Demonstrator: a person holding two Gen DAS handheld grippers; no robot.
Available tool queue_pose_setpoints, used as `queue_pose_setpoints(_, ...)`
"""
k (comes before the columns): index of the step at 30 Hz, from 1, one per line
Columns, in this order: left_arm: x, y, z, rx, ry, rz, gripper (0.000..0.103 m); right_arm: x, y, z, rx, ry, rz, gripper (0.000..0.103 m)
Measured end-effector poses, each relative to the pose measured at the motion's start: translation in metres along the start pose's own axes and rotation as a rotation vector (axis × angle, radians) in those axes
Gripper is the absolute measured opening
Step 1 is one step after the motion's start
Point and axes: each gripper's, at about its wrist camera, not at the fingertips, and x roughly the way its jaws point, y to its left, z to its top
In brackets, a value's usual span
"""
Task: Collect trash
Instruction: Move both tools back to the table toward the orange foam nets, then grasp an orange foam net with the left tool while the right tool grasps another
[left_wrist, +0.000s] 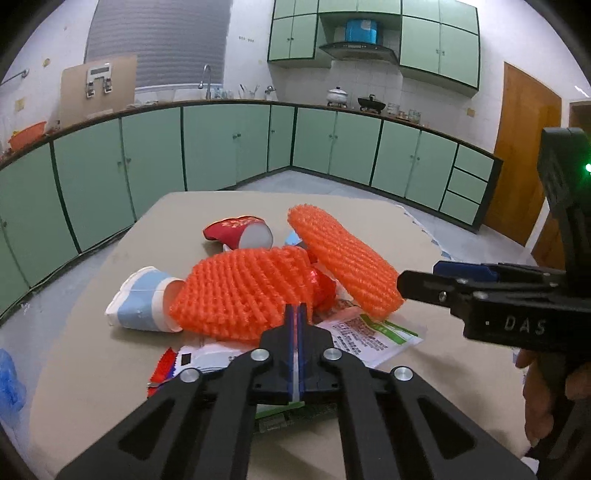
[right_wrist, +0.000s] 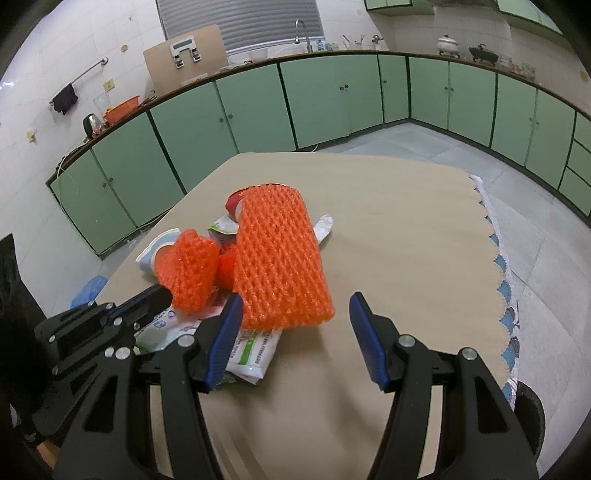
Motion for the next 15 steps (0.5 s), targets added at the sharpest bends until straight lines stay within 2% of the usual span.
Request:
queue_pose_setpoints(2, 0.001, -0.002, -0.001, 0.004, 0.002, 0.006, 0.002, -0.001, -0.003, -0.001, 0.001, 0.001, -0.005, 0.059)
queue_pose_setpoints(4, 0.002, -0.004, -0.001, 0.017, -0.001, 0.033, 0.016, 0.000, -0.006, -0.002, -0.001, 0.001, -0.008, 0.059)
queue_pose_setpoints(5, 0.001, -0.005, -0.001, 0.017, -0.008, 0.053, 0.044, 0.000, -0.007, -0.002, 0.000, 0.001, -0.008, 0.059)
queue_pose_setpoints(6, -0.001, -0.007, -0.003, 0.016, -0.027, 0.079, 0.060, 0.000, -0.007, -0.002, 0.001, 0.001, -0.008, 0.059)
queue_pose_setpoints(11, 0.008, -0.001, -0.002, 0.016, -0.003, 0.109, 0.061, 0.003, -0.010, -0.002, 0.007, 0.000, -0.004, 0.059)
queue_pose_setpoints(13, 0.015, 0.001, -0.002, 0.014, 0.024, 0.098, 0.049, 0.003, -0.010, -0.002, 0.007, 0.001, -0.003, 0.059)
queue_pose_setpoints(14, 0.020, 0.003, -0.003, 0.012, 0.049, 0.072, 0.031, 0.003, -0.010, -0.002, 0.005, 0.002, -0.004, 0.059)
queue_pose_setpoints(15, 0.024, 0.004, -0.006, 0.010, 0.059, 0.061, 0.020, 0.004, -0.010, -0.002, 0.003, 0.003, -0.004, 0.059)
